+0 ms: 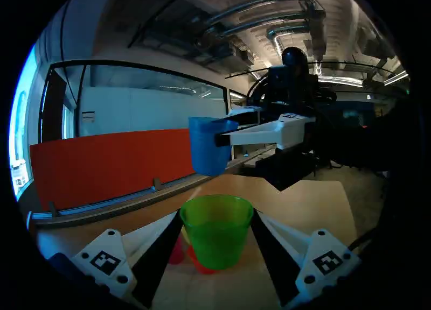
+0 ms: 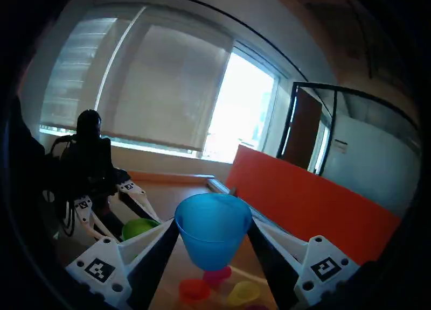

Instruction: Pour water

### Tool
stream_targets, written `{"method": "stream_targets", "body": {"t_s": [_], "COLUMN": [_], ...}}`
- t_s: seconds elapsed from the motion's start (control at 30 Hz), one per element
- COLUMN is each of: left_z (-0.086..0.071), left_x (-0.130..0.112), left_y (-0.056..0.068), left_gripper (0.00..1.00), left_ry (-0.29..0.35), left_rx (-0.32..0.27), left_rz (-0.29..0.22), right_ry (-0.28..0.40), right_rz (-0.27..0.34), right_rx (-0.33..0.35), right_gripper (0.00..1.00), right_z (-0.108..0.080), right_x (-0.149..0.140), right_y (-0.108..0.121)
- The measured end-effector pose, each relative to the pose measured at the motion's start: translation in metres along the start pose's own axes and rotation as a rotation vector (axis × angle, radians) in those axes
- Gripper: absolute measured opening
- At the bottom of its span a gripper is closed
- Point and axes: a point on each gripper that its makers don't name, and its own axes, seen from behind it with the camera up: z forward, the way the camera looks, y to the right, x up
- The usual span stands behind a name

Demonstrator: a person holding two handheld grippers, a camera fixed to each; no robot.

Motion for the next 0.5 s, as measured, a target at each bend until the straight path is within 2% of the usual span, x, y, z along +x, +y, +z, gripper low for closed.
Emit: {"method": "stream_targets", "body": {"t_s": [0.3,0.5], "left_z": [-0.0022,-0.0028], "left_x": [0.0049,0.0056], "left_y": [-0.0040,-0.0073], "left_gripper": [0.88,0.88], "left_ry": [0.004,0.003], "left_rx": [0.012,0.022], "left_rz": [0.000,0.001], "right_ry": [0.021,0.022], "right_rz": [0.143,0.165], "right_rx": [0.021,0.015], "right_gripper": [0.90,0.91], "right_z": [0.0010,0.0005], "right_x": [0.0042,0.0030], "right_y": [-0.0034,-0.0010]}}
